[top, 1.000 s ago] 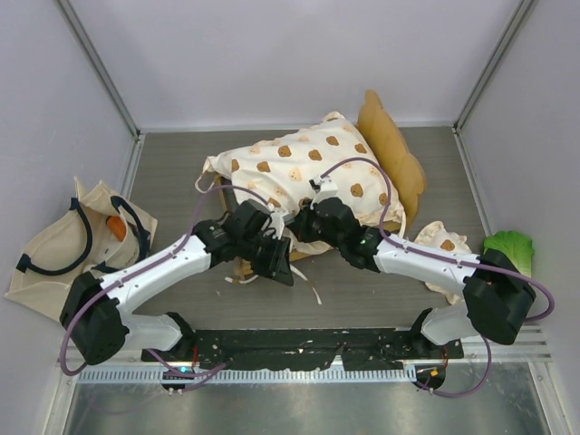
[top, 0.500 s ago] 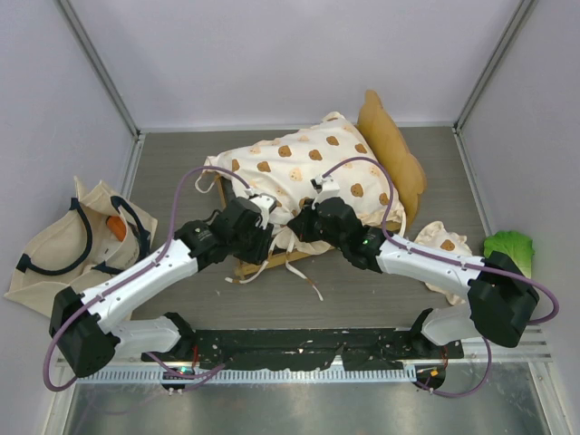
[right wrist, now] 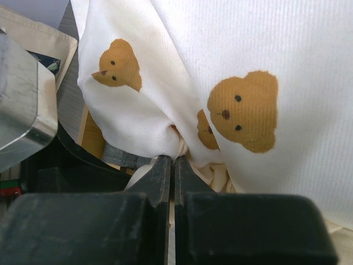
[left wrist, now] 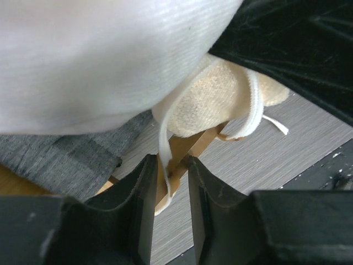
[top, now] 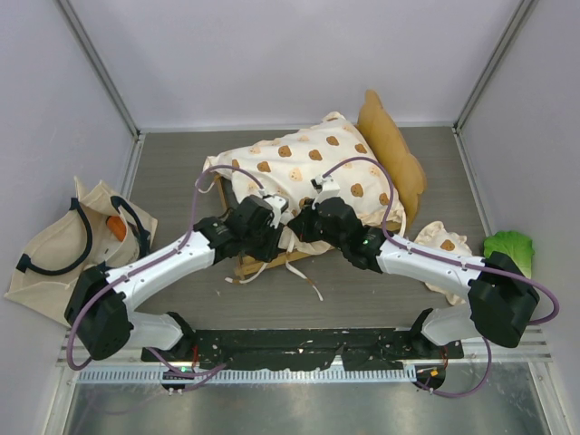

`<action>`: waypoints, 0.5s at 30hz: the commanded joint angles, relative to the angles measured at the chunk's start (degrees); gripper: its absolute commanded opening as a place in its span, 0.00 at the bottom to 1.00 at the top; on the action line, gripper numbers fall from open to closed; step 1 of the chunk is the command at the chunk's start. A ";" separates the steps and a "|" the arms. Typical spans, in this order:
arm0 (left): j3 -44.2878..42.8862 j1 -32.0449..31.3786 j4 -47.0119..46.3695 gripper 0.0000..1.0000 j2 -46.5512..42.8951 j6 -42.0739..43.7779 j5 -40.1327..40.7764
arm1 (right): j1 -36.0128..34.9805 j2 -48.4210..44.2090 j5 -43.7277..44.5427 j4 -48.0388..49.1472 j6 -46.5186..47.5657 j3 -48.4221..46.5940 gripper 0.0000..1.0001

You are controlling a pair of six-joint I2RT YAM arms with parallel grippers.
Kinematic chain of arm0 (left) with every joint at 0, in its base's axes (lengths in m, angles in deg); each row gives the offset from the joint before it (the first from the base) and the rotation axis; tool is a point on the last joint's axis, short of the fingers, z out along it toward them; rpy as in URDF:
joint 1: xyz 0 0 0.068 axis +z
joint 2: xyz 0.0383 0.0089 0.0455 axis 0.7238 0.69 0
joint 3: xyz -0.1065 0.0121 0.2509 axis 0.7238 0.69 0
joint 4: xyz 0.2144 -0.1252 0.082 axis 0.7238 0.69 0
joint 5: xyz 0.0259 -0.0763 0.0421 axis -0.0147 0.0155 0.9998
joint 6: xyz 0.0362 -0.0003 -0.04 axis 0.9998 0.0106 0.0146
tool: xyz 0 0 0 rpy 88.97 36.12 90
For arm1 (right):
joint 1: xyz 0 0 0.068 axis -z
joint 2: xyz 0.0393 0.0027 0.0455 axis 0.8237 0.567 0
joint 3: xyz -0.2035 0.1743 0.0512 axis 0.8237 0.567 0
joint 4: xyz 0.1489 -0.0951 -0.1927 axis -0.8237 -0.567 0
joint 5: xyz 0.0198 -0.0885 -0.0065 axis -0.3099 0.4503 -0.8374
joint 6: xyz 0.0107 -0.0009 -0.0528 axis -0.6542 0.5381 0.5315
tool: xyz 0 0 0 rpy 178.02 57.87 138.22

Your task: Set up the pet bed

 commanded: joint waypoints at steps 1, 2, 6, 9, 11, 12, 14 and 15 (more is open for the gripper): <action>0.12 1.38 -2.92 0.30 0.27 0.02 -4.08 | 0.52 -2.30 1.13 2.02 0.67 -1.34 0.03; 0.20 1.55 -2.92 0.29 0.01 0.11 -4.34 | 0.61 -2.39 1.13 2.11 0.58 -1.26 0.03; -0.66 2.61 -1.87 0.12 -0.78 0.99 -6.97 | 0.52 -2.65 1.31 2.29 0.67 -1.25 0.03; -4.26 3.22 1.21 0.00 -2.36 2.57 -6.37 | 0.61 -2.91 1.48 2.11 0.67 -1.17 0.03; -7.86 3.31 5.59 0.00 -2.63 3.62 -2.51 | 0.61 -3.18 1.31 2.11 0.50 -1.08 0.03; -11.27 3.23 6.91 0.00 -2.89 5.19 -1.19 | 0.61 -3.35 1.31 2.11 0.58 -0.99 0.03; -14.28 3.23 8.68 0.00 -3.06 6.69 2.16 | 0.61 -3.70 1.13 2.63 0.41 -0.64 0.03; -16.38 3.22 8.60 0.00 -3.15 8.88 2.16 | 0.61 -3.97 0.87 2.72 0.15 -0.64 0.03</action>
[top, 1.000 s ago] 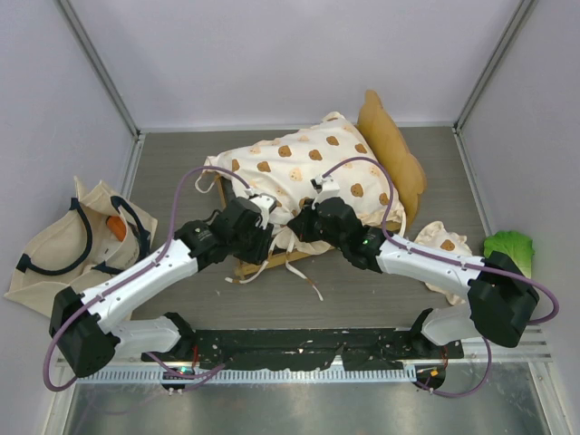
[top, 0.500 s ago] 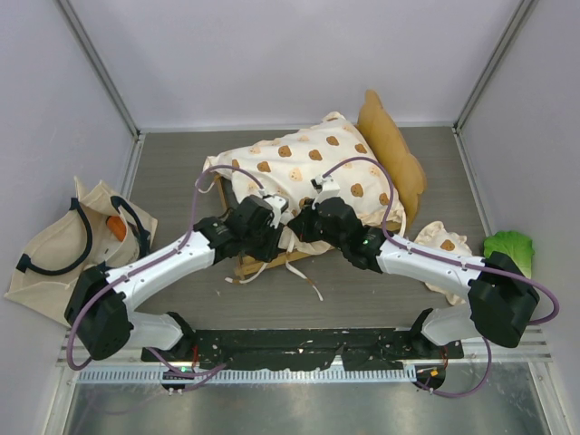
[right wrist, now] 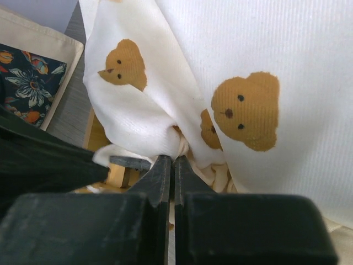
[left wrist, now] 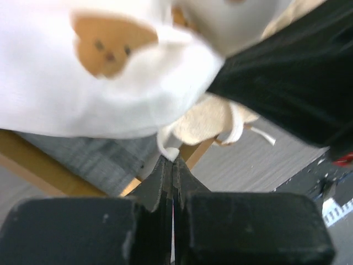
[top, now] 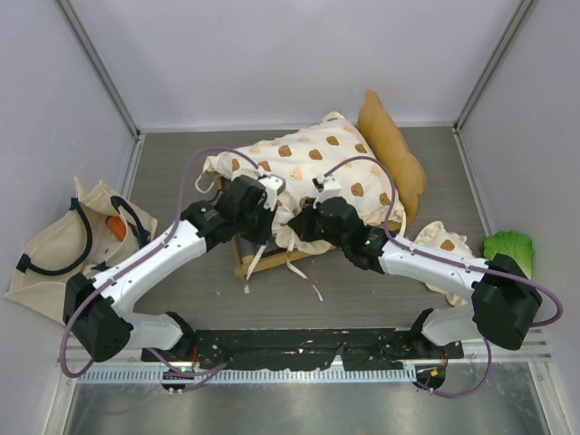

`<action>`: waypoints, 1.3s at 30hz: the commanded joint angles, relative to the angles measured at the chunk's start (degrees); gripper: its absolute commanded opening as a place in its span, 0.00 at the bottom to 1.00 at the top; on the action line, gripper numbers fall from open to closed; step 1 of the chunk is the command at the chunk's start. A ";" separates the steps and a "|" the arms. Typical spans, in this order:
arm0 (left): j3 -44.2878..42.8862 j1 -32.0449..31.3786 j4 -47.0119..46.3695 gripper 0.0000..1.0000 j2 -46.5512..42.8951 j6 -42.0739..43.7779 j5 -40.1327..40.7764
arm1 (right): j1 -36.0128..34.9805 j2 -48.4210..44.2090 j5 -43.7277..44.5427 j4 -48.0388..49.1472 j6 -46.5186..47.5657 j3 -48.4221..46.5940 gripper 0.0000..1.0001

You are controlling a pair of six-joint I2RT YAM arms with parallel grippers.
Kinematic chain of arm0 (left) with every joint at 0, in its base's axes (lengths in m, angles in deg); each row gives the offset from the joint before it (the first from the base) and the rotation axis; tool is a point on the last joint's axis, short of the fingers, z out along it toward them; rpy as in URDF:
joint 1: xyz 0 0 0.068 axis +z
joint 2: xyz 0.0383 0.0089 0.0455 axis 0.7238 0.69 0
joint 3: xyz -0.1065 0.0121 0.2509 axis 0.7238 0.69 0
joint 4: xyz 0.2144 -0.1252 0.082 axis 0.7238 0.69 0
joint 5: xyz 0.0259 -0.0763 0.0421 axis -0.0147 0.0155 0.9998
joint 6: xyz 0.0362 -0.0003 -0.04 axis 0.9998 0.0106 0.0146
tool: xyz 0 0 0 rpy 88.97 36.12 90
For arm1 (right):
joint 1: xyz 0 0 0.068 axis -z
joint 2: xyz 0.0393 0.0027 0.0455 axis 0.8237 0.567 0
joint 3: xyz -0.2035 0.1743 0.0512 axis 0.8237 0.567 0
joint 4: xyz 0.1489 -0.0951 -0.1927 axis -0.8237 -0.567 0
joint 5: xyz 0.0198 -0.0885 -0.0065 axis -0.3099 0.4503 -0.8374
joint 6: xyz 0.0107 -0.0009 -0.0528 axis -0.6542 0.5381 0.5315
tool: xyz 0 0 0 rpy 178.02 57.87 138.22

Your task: Set up the pet bed

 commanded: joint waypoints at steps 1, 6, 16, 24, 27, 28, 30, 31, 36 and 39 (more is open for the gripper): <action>-9.67 0.36 1.17 0.00 -3.42 7.10 4.52 | 0.61 -3.40 0.83 2.77 0.14 -0.57 0.04; -15.03 0.27 0.37 0.00 -2.36 12.90 9.79 | 0.61 -4.10 0.39 3.03 -0.38 -0.84 0.03; -18.03 0.19 -3.76 0.00 -2.71 23.28 12.96 | 0.61 -4.28 0.12 3.30 -1.52 -0.93 0.03; -17.06 -0.34 -8.16 0.00 -3.50 25.13 13.22 | 0.61 -3.49 -0.84 4.44 -2.32 -0.93 0.04; -15.66 -0.43 -9.21 0.00 -4.12 25.48 13.13 | 0.61 -3.49 -1.11 4.44 -2.49 -1.10 0.03; -15.22 -0.43 -9.56 0.00 -4.29 25.83 13.40 | 0.61 -3.49 -1.11 4.53 -2.49 -1.01 0.03; -14.51 -0.43 -9.56 0.00 -4.38 25.48 13.84 | 0.61 -3.49 -1.11 4.79 -2.58 -0.93 0.04; -14.08 -0.43 -9.48 0.00 -4.73 24.70 13.49 | 0.52 -3.49 -1.20 4.79 -2.49 -0.93 0.04; -6.88 -1.04 -10.35 0.00 -5.70 20.57 12.34 | 0.61 -3.84 -1.11 5.05 -2.67 -0.57 0.04; -1.34 -1.92 -12.45 0.00 -6.49 17.23 12.78 | 0.61 -4.19 -1.46 5.23 -2.76 -0.05 0.04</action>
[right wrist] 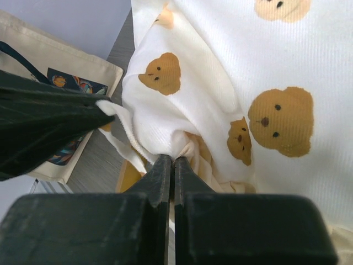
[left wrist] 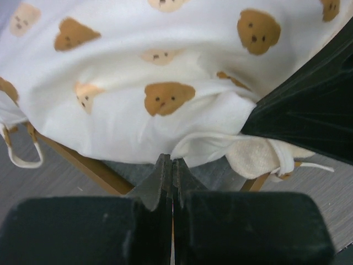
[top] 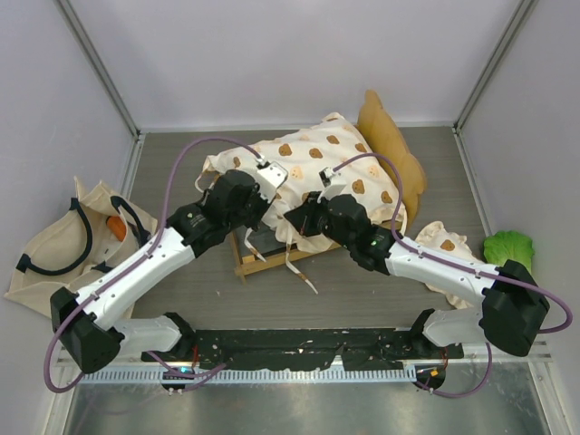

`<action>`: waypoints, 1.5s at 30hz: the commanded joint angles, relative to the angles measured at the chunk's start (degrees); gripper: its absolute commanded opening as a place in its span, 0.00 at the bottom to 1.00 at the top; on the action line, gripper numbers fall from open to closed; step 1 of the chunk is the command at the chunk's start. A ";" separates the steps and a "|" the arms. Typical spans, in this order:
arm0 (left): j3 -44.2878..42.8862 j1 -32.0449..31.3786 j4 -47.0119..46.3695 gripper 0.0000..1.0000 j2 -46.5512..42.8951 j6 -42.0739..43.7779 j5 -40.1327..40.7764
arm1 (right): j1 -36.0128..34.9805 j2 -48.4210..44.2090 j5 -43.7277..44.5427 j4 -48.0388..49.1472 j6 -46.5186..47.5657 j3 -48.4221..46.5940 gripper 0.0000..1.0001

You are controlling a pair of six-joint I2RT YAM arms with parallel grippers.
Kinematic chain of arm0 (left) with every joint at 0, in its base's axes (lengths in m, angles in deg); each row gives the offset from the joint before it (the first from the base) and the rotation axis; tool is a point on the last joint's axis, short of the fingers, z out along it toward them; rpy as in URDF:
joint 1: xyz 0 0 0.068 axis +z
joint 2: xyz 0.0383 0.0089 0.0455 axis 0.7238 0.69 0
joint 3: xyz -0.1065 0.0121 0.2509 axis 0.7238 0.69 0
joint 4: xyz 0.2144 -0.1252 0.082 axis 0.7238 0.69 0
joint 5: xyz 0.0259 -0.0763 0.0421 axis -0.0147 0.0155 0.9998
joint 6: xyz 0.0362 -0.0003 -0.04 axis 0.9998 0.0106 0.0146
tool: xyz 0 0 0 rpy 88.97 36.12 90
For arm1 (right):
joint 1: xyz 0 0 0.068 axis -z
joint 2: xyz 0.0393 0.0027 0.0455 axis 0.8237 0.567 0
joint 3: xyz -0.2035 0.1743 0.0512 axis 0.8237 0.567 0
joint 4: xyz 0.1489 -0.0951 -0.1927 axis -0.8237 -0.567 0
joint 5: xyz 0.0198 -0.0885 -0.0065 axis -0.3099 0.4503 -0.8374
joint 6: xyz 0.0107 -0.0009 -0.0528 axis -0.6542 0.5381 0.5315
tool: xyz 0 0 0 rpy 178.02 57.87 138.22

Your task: Set up the pet bed

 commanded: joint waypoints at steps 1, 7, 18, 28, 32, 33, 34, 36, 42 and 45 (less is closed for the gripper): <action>6.69 -1.31 -6.19 0.00 -1.86 -5.40 1.97 | 0.30 -0.89 0.33 0.38 0.32 -0.07 0.04; 13.55 -3.77 -9.10 0.00 -1.51 -11.73 -0.49 | 0.30 -1.42 0.51 0.03 0.50 0.02 0.04; 7.84 -4.39 -5.24 0.00 -0.90 -23.24 -27.01 | 0.21 -1.33 0.86 -0.50 0.50 -0.33 0.04; 6.08 -4.39 5.75 0.00 4.91 -27.03 -18.12 | 0.21 -1.59 1.21 -1.12 0.76 -0.51 0.04; 6.96 -4.39 8.04 0.00 4.82 -29.48 -6.69 | 0.30 -1.68 1.21 -1.20 0.85 -0.59 0.04; 7.05 -4.39 8.91 0.00 4.65 -30.10 -5.86 | 0.21 -1.77 1.30 -1.29 0.85 -0.60 0.04; 7.23 -4.39 9.18 0.00 4.04 -31.06 -5.86 | 0.30 -1.95 1.30 -1.21 0.85 -0.51 0.04; 7.32 -4.39 9.45 0.00 3.24 -31.51 -11.10 | 0.30 -1.86 1.47 -1.29 0.85 -0.42 0.04; 4.33 -4.39 13.22 0.00 3.41 -33.27 -25.19 | 0.21 -1.77 1.47 -1.12 0.94 -0.68 0.05; 2.66 -4.39 13.84 0.00 3.94 -33.27 -24.06 | 0.30 -1.68 1.56 -1.12 0.94 -0.86 0.05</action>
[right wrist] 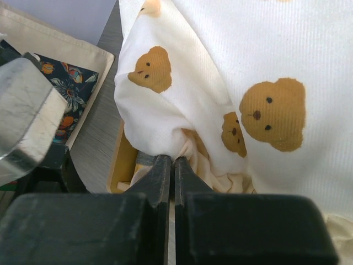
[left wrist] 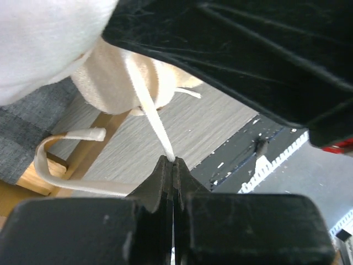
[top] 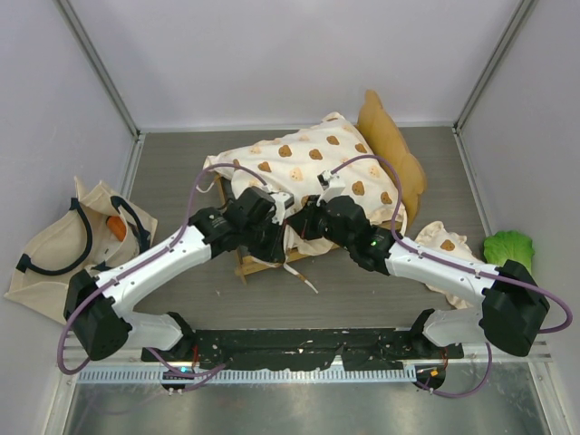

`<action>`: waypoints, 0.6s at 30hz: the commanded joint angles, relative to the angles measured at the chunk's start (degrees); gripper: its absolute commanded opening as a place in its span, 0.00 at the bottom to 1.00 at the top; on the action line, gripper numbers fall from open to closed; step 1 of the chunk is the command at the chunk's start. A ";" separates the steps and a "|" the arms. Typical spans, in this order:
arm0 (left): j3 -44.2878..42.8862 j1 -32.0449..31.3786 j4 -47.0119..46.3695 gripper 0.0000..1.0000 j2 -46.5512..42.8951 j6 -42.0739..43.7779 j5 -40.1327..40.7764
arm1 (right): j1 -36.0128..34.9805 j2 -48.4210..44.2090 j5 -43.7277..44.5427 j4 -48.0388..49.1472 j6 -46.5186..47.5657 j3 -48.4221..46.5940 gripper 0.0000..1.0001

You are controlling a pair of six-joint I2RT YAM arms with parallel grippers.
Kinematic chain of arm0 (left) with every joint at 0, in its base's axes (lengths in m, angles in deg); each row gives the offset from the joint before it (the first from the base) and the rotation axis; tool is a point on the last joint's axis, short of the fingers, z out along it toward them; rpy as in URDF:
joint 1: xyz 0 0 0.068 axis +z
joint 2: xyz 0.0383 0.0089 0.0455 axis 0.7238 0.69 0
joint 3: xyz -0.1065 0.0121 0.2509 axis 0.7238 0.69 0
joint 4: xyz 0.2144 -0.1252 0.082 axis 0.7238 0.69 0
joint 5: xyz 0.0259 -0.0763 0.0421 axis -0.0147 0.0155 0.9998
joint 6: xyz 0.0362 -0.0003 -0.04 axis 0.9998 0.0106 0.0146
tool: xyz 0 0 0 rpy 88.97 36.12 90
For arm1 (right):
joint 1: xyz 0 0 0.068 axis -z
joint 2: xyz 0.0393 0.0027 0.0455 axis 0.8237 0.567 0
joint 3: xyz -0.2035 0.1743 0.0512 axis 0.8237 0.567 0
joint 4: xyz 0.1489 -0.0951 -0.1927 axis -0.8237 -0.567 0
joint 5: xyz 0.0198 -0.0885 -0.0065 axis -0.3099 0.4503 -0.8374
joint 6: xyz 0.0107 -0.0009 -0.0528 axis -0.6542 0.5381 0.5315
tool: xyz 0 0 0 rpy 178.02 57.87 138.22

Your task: Set up the pet bed

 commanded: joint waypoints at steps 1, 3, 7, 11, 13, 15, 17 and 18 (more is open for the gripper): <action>-3.81 -0.08 3.07 0.00 -0.76 -1.25 -3.79 | 0.37 -1.77 2.22 2.18 1.01 -1.01 0.05; -5.65 -0.08 3.85 0.00 -0.15 -0.90 -3.87 | 0.37 -1.68 2.31 2.01 1.01 -1.10 0.05; -8.03 0.70 3.94 0.00 1.34 0.86 1.74 | 0.37 -2.12 2.57 1.83 0.92 -1.01 0.05; -7.33 2.64 4.56 0.00 4.77 2.70 4.46 | 0.37 -1.95 2.57 1.39 1.36 -1.36 0.05; -6.28 2.99 4.39 0.00 6.53 3.67 3.78 | 0.37 -1.86 2.83 1.30 1.36 -1.36 0.05; -5.05 2.99 1.58 0.00 7.06 3.59 6.30 | 0.37 -1.77 2.92 1.30 1.27 -1.28 0.06; -3.73 2.99 -1.05 0.00 7.50 3.85 6.33 | 0.28 -1.51 2.92 1.22 1.36 -1.45 0.06; -3.38 2.99 -1.85 0.00 7.50 3.85 5.71 | 0.37 -1.42 2.92 1.13 1.45 -1.71 0.06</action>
